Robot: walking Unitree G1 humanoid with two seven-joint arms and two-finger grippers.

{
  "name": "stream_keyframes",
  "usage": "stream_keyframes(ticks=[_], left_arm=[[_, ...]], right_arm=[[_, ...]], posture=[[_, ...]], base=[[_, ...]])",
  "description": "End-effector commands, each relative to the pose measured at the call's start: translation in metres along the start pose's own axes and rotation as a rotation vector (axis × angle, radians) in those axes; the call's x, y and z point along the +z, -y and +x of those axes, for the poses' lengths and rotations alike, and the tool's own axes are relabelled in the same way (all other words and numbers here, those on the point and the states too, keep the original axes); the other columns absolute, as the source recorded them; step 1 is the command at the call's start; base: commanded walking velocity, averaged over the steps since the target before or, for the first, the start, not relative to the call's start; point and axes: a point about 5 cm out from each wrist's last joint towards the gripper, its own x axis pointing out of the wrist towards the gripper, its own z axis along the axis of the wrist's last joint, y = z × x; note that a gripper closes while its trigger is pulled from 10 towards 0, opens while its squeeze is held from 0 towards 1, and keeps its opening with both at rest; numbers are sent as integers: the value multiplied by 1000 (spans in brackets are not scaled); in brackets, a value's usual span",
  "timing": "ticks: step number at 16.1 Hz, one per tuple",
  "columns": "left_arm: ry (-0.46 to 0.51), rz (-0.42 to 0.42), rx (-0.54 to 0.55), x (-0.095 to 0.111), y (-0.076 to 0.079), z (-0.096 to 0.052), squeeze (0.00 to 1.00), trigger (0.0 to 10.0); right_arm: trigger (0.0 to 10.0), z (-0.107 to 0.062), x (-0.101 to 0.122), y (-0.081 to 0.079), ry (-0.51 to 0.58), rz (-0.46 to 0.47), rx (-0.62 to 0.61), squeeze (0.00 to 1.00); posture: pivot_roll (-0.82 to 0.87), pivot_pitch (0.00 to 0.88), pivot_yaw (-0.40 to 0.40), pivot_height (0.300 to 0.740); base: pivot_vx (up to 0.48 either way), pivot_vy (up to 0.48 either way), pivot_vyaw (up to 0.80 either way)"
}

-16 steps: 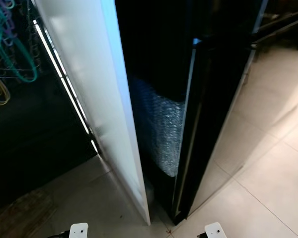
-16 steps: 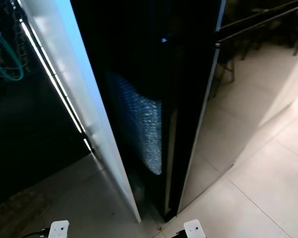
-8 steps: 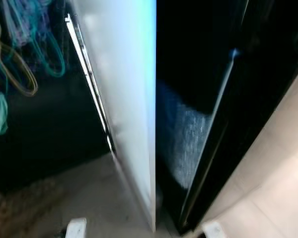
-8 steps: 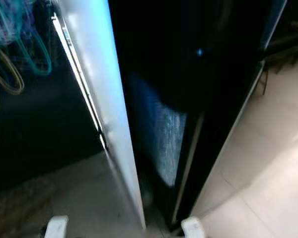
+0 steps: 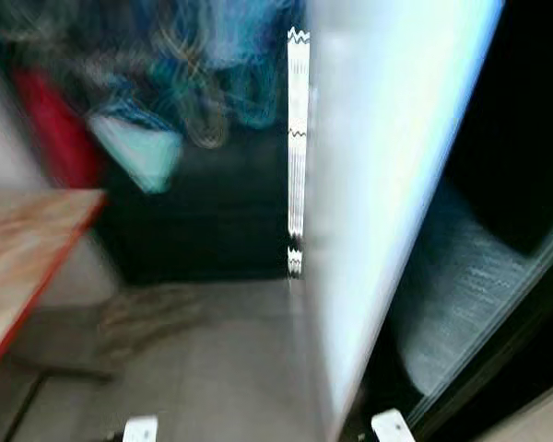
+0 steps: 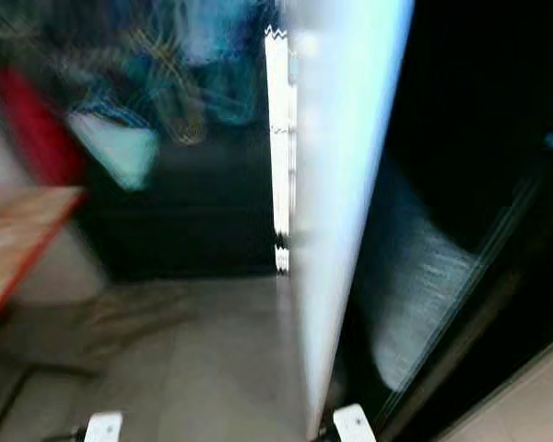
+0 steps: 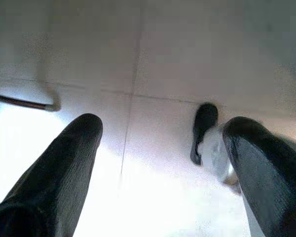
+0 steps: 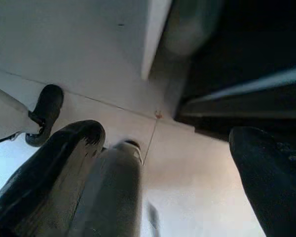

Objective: Restocking fridge

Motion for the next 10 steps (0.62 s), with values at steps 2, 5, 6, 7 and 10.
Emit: stream_keyframes(ticks=[2, 5, 6, 7, 10], left_arm=[[-19, 1, -9, -4, 3, 0, 0, 10000], [-17, -1, -6, -4, 3, 0, 0, 10000], [-15, -3, -4, -3, 3, 0, 0, 10000], [-14, -3, -3, -3, 3, 0, 0, 10000], [-8, 4, 1, -2, 2, 0, 0, 10000]], right_arm=[[10000, -1, -7, 5, -27, 3, -11, 0], [10000, -1, -7, 5, -27, 4, -9, 0], [10000, -1, -7, 4, -26, 4, -7, 0], [10000, -1, -7, 4, -26, 1, -5, 0], [10000, -1, -6, 4, -26, 3, -5, 0]], posture=[[-91, 0, 24, 740], [-86, 0, 26, 740], [-84, 0, 26, 740], [-84, 0, 26, 740], [-82, 0, 28, 740]], base=[[0, 0, 800], [0, 0, 800], [0, 0, 800], [0, 0, 800], [0, 0, 800]])
